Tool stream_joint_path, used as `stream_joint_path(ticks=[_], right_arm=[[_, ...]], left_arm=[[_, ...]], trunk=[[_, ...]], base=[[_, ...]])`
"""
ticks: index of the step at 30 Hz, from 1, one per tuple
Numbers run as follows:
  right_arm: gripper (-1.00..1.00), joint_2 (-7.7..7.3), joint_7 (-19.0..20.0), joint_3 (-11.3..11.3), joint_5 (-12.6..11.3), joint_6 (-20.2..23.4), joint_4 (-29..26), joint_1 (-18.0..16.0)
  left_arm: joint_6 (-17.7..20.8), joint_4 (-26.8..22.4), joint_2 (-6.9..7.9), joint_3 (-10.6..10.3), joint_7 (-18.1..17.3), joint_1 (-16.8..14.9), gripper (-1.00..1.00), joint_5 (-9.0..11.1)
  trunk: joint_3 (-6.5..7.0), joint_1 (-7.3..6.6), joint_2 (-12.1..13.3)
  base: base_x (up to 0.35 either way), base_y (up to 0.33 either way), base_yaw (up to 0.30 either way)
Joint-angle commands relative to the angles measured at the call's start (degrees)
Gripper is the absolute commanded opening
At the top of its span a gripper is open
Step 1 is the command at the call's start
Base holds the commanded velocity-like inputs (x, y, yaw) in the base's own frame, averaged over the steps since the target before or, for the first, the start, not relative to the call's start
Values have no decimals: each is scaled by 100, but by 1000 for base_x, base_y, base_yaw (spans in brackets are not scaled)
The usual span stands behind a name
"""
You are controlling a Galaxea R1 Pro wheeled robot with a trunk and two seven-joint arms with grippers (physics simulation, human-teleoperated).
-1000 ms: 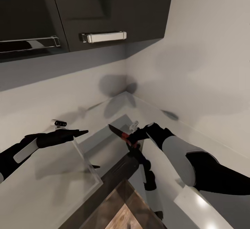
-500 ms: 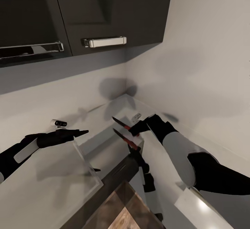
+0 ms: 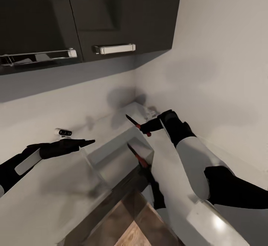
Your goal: In the kitchen, take the Vidalia onion out of the sink, dice it on the chopping board with the paring knife, put the diced onion into the bowl on the countertop, then place both the paring knife and the chopping board into the sink.
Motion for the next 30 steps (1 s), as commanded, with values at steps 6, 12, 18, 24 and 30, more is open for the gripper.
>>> stream_joint_path(ticks=[6, 12, 18, 24, 30], right_arm=[[-100, 1, 35, 1, 50, 131, -113, -6], [-100, 1, 24, 4, 50, 143, -125, -6], [-100, 1, 34, 4, 44, 157, -157, -6], [-100, 1, 123, -158, -171, 729, -802, -6], [-100, 1, 215, -265, -305, 1035, -1039, -6]], left_arm=[[60, -20, 8, -34, -10, -13, 100, 50], [60, -29, 8, -33, -10, -11, 100, 49], [60, -42, 8, -32, -15, -13, 100, 49], [60, -42, 0, -27, -157, -15, 100, 49], [65, -45, -8, -27, -176, -16, 100, 49]], trunk=[[44, 1, -13], [101, 1, -13], [158, 1, -13], [215, 1, -13], [271, 1, -13]], base=[[-333, 0, 0], [-345, 0, 0], [-346, 0, 0], [-346, 0, 0], [-346, 0, 0]])
